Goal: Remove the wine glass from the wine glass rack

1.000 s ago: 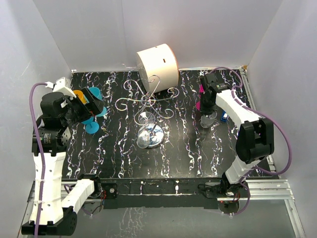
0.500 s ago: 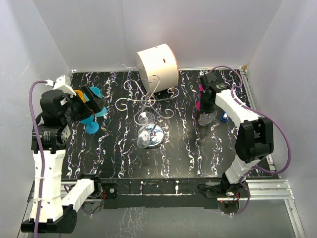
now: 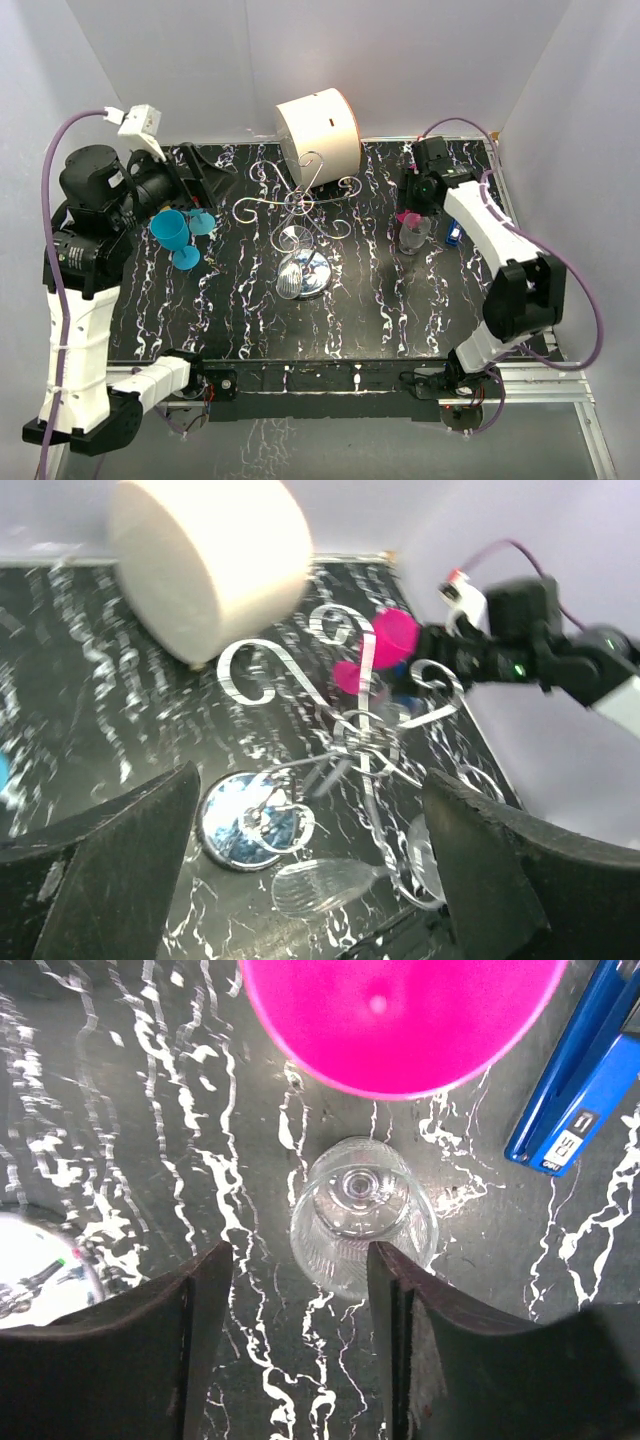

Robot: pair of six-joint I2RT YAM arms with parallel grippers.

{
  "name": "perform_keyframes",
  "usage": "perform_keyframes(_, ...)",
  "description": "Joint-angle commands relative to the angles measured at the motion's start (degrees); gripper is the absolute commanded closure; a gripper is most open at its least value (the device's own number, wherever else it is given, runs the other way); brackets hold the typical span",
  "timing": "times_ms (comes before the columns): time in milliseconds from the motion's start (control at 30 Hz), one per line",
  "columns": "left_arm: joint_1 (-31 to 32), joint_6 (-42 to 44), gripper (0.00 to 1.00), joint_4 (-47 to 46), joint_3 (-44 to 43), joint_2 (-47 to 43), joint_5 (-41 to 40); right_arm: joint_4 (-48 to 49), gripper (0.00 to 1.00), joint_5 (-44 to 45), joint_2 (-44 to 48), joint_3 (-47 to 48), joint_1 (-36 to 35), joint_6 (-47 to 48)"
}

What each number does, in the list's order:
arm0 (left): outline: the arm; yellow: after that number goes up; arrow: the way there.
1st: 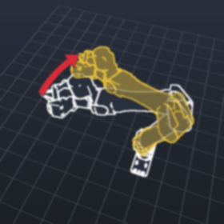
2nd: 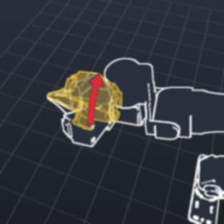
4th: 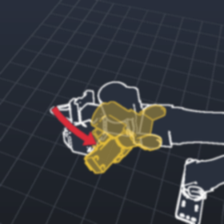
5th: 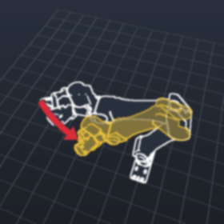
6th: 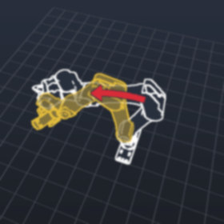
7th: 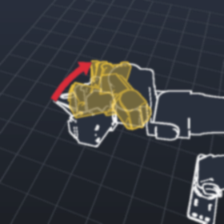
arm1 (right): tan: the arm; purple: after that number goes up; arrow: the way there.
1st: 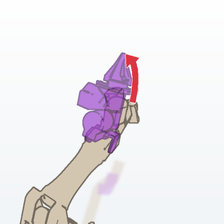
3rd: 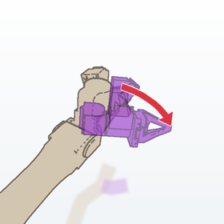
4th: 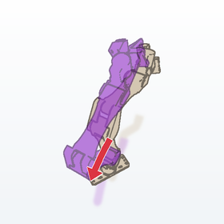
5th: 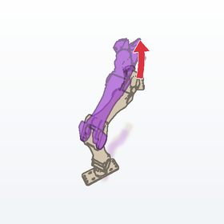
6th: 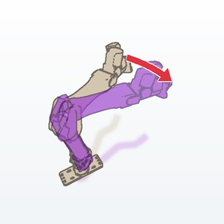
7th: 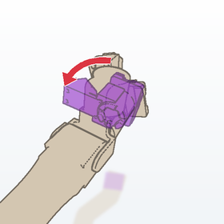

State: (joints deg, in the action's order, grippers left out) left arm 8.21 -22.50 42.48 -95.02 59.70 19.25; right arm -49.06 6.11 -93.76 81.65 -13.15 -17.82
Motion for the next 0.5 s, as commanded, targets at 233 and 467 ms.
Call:
perform_keyframes(233,17.6,20.0,0.01,3.4,-0.7,-0.8,15.1,16.1,0.14,-2.2,23.3,-4.4,-0.2,2.0)
perform_keyframes(467,19.4,20.2,0.02,5.1,-1.3,1.1,9.5,20.1,0.07,-14.2,31.0,-4.4,-0.2,0.0)
